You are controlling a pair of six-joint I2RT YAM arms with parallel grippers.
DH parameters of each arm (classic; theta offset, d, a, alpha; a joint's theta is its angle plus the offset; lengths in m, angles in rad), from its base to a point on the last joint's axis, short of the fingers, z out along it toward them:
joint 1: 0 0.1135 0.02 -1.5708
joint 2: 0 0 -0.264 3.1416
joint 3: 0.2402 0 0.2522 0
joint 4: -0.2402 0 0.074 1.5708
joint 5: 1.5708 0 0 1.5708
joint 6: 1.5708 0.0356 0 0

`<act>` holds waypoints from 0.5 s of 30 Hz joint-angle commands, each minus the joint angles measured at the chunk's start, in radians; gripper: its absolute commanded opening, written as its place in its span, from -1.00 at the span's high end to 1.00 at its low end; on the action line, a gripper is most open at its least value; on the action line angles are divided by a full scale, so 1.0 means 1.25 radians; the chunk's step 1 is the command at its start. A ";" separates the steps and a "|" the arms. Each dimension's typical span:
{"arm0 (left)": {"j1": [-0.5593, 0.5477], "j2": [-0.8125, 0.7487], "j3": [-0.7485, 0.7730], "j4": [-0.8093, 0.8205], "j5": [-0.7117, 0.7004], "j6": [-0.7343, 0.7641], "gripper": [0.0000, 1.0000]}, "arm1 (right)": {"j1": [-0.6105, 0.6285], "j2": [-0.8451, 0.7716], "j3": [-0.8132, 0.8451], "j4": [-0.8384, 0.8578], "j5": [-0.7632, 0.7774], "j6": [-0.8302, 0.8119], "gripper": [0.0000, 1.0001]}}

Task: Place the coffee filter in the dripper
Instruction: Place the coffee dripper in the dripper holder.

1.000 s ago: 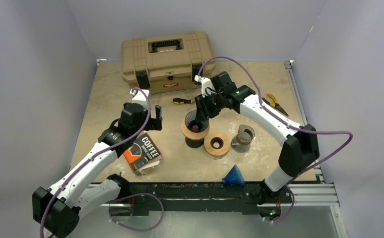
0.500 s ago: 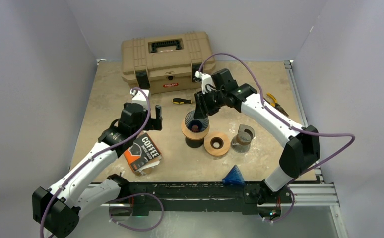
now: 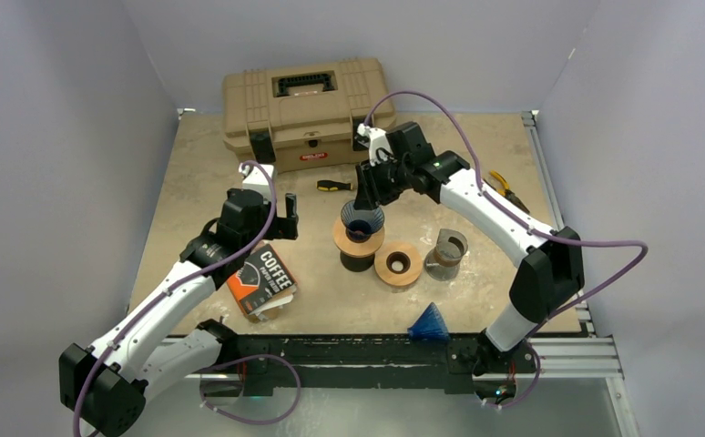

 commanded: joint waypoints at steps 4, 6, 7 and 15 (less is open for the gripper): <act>0.003 -0.015 0.018 0.013 0.011 -0.001 -0.99 | 0.000 -0.008 0.026 0.043 0.014 0.013 0.13; 0.003 -0.015 0.017 0.013 0.012 -0.001 -0.99 | 0.000 -0.015 0.022 0.054 -0.002 0.015 0.13; 0.003 -0.015 0.017 0.014 0.012 -0.001 -0.99 | 0.000 -0.017 0.021 0.058 -0.009 0.017 0.13; 0.003 -0.015 0.018 0.014 0.014 -0.001 -0.99 | 0.007 -0.003 0.023 0.065 -0.042 0.021 0.18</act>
